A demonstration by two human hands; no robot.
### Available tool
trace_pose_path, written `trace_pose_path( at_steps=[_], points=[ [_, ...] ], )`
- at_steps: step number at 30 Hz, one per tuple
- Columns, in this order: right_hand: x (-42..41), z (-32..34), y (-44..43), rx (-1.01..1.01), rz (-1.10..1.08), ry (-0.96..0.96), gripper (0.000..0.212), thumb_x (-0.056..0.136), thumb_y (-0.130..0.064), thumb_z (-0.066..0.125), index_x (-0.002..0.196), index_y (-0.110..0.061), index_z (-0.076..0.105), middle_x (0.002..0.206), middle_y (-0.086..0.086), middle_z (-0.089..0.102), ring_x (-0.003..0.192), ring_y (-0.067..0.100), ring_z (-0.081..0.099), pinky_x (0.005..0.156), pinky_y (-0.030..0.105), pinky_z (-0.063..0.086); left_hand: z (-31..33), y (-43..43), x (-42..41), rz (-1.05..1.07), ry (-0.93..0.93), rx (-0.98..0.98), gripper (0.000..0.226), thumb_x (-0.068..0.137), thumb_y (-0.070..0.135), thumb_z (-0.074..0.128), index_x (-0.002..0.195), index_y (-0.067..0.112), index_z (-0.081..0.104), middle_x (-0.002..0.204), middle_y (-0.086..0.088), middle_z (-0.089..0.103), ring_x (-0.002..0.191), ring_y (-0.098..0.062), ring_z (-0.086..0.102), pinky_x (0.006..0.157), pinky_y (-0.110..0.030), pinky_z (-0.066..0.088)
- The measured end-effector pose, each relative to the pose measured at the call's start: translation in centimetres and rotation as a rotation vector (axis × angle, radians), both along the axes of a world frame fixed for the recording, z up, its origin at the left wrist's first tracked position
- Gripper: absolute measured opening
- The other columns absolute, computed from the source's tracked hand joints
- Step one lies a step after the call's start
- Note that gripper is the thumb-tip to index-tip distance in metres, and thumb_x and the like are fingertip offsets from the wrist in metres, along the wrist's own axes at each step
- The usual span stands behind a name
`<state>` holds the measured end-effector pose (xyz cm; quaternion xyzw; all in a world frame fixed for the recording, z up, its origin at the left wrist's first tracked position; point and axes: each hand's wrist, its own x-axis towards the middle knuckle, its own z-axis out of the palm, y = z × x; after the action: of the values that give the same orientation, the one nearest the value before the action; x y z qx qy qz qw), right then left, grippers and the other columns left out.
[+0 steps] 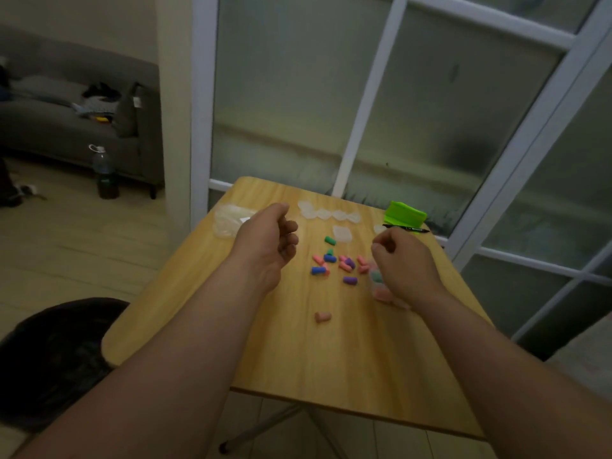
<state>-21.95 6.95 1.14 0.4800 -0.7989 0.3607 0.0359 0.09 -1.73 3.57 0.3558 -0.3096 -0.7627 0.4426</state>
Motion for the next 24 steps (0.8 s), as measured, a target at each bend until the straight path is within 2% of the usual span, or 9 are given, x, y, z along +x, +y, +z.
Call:
trace_pose_path(
  at_steps=[4, 6, 8, 11, 13, 16, 20, 22, 24],
  points=[
    [-2.4, 0.6, -3.0, 0.047, 0.006, 0.055, 0.008, 0.099, -0.021, 0.061, 0.097, -0.026, 0.068, 0.096, -0.006, 0.072, 0.091, 0.02, 0.066, 0.081, 0.04, 0.055, -0.1, -0.7, -0.2, 0.018, 0.021, -0.002, 0.025, 0.101, 0.026, 0.056, 0.083, 0.013, 0.066, 0.076, -0.003, 0.07, 0.057, -0.014, 0.056, 0.056, -0.025, 0.047],
    [-4.0, 0.7, -4.2, 0.092, -0.008, 0.083, 0.014, 0.099, -0.021, 0.059, 0.104, -0.025, 0.071, 0.104, -0.002, 0.074, 0.097, 0.025, 0.067, 0.081, 0.038, 0.053, 0.0, -0.8, -0.4, 0.017, 0.039, -0.008, 0.019, 0.097, 0.019, 0.057, 0.096, 0.008, 0.072, 0.085, -0.007, 0.073, 0.061, -0.016, 0.059, 0.06, -0.027, 0.049],
    [-6.0, 0.7, -5.2, 0.143, -0.037, 0.114, 0.023, 0.1, -0.019, 0.055, 0.115, -0.021, 0.073, 0.118, 0.003, 0.075, 0.109, 0.03, 0.067, 0.087, 0.038, 0.052, 0.0, -1.1, -0.6, 0.013, 0.054, -0.021, 0.022, 0.096, 0.018, 0.058, 0.108, 0.006, 0.073, 0.095, -0.01, 0.076, 0.068, -0.019, 0.064, 0.065, -0.029, 0.053],
    [-8.9, 0.3, -6.5, 0.218, -0.101, 0.122, 0.033, 0.101, -0.016, 0.051, 0.128, -0.018, 0.071, 0.134, 0.012, 0.07, 0.123, 0.036, 0.063, 0.097, 0.041, 0.052, -0.1, -1.8, -1.0, 0.033, 0.06, -0.034, 0.024, 0.099, 0.02, 0.059, 0.114, 0.008, 0.073, 0.111, -0.012, 0.077, 0.091, -0.027, 0.073, 0.075, -0.034, 0.062],
    [-10.6, -0.1, -7.2, 0.297, -0.135, 0.116, 0.039, 0.102, -0.012, 0.049, 0.136, -0.016, 0.067, 0.138, 0.017, 0.067, 0.125, 0.04, 0.061, 0.097, 0.041, 0.051, -0.3, -2.4, -1.3, 0.053, 0.071, -0.016, 0.023, 0.098, 0.02, 0.061, 0.112, 0.007, 0.075, 0.115, -0.014, 0.076, 0.104, -0.029, 0.074, 0.082, -0.037, 0.064],
    [-12.5, -0.6, -8.0, 0.408, -0.136, 0.143, 0.048, 0.097, -0.007, 0.05, 0.142, -0.016, 0.063, 0.14, 0.02, 0.064, 0.125, 0.041, 0.06, 0.099, 0.041, 0.052, -0.6, -2.7, -1.7, 0.049, 0.09, 0.007, 0.019, 0.096, 0.017, 0.063, 0.107, 0.007, 0.075, 0.119, -0.016, 0.075, 0.1, -0.027, 0.073, 0.081, -0.037, 0.064],
    [-14.0, -0.7, -10.1, 0.495, -0.073, 0.219, 0.059, 0.093, -0.01, 0.054, 0.15, -0.025, 0.057, 0.15, 0.011, 0.06, 0.135, 0.036, 0.057, 0.109, 0.043, 0.05, -0.6, -3.0, -2.3, 0.043, 0.092, 0.017, 0.015, 0.095, 0.018, 0.064, 0.101, 0.008, 0.074, 0.118, -0.015, 0.076, 0.096, -0.026, 0.073, 0.083, -0.037, 0.062],
    [-13.8, -0.8, -11.0, 0.558, -0.03, 0.269, 0.058, 0.098, -0.016, 0.056, 0.154, -0.027, 0.051, 0.152, 0.009, 0.058, 0.137, 0.033, 0.056, 0.11, 0.042, 0.049, -0.7, -3.2, -2.5, 0.044, 0.087, 0.016, 0.02, 0.095, 0.02, 0.063, 0.106, 0.007, 0.074, 0.117, -0.014, 0.077, 0.094, -0.025, 0.073, 0.081, -0.037, 0.062],
    [-13.9, -1.0, -12.1, 0.572, -0.007, 0.292, 0.051, 0.102, -0.024, 0.055, 0.153, -0.025, 0.052, 0.151, 0.012, 0.059, 0.136, 0.033, 0.057, 0.109, 0.039, 0.049, -0.7, -3.2, -2.6, 0.04, 0.085, 0.013, 0.021, 0.097, 0.022, 0.061, 0.106, 0.007, 0.073, 0.114, -0.012, 0.078, 0.092, -0.024, 0.073, 0.08, -0.036, 0.062]
  ],
)
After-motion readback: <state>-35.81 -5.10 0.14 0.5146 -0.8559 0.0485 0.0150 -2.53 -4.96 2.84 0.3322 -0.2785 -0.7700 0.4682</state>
